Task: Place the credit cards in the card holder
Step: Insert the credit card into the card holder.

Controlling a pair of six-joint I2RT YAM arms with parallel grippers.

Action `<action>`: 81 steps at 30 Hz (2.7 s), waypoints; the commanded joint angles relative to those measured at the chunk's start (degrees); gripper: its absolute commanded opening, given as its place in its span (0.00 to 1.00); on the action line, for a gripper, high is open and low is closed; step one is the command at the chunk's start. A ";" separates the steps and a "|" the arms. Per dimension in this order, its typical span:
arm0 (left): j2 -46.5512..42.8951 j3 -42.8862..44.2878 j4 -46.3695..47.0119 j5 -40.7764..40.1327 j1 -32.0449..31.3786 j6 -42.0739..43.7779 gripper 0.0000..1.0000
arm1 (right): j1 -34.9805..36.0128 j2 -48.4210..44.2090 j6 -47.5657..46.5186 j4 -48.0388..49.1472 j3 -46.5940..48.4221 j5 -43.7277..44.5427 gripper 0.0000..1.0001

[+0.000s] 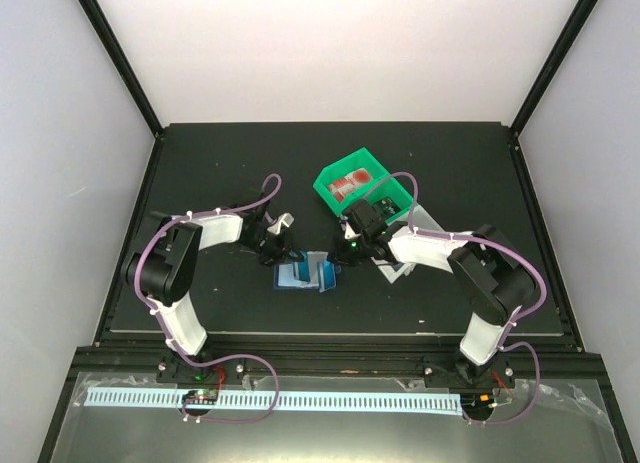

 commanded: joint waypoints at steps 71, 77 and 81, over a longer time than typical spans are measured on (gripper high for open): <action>-4.43 -3.54 0.77 -7.94 -3.69 -2.06 0.73 | -0.17 -0.01 -0.28 -5.00 -1.04 5.28 0.01; -7.66 -2.29 -4.38 -15.03 -4.98 -1.27 0.97 | -0.17 0.18 -0.01 -4.43 -1.41 4.87 0.01; -9.35 -2.34 -6.14 -18.52 -6.02 -1.70 0.97 | -0.17 0.17 -0.27 -4.76 -1.11 4.85 0.01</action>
